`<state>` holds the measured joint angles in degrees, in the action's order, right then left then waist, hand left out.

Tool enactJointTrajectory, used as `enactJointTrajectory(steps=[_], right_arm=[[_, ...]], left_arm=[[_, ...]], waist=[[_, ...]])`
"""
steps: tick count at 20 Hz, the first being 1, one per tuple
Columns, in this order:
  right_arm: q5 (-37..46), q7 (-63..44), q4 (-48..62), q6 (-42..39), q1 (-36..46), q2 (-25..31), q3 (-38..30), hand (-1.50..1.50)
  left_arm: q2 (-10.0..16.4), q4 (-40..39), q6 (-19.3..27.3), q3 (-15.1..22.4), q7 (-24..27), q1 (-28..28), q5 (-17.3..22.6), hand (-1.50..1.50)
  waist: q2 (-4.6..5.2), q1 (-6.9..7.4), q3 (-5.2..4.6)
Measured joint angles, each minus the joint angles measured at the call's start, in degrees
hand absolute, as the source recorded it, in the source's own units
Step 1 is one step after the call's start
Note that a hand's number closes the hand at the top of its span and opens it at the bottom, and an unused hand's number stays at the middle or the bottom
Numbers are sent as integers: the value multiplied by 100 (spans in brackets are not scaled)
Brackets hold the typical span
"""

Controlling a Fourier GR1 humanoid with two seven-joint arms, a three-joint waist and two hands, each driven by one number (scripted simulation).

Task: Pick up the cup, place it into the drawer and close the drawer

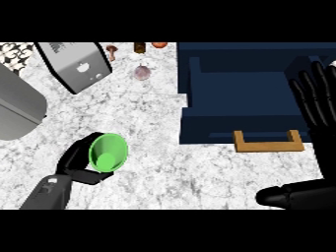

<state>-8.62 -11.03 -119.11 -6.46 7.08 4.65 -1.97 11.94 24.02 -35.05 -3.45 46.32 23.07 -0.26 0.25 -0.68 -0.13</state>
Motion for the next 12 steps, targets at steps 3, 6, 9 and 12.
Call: enactJointTrajectory(steps=[3, 6, 9, 12], right_arm=[[27, 1, -59, 17, -41, -12, 15, -150], [-9, 15, -72, -8, -48, 18, -34, -150], [-14, 7, -123, -6, -75, 19, -39, -150], [10, -16, -166, 7, -86, 17, -24, -150]], left_arm=[[7, 118, -3, 45, 111, -40, 55, 150], [94, 177, 81, 24, 256, 21, 111, 150], [32, 310, 235, 24, 431, -1, 173, 150], [-43, 408, 632, -183, 625, -60, 346, 150]], waist=[[-1, -5, -3], [4, -17, -2], [-1, -11, -1], [-8, 15, 1]])
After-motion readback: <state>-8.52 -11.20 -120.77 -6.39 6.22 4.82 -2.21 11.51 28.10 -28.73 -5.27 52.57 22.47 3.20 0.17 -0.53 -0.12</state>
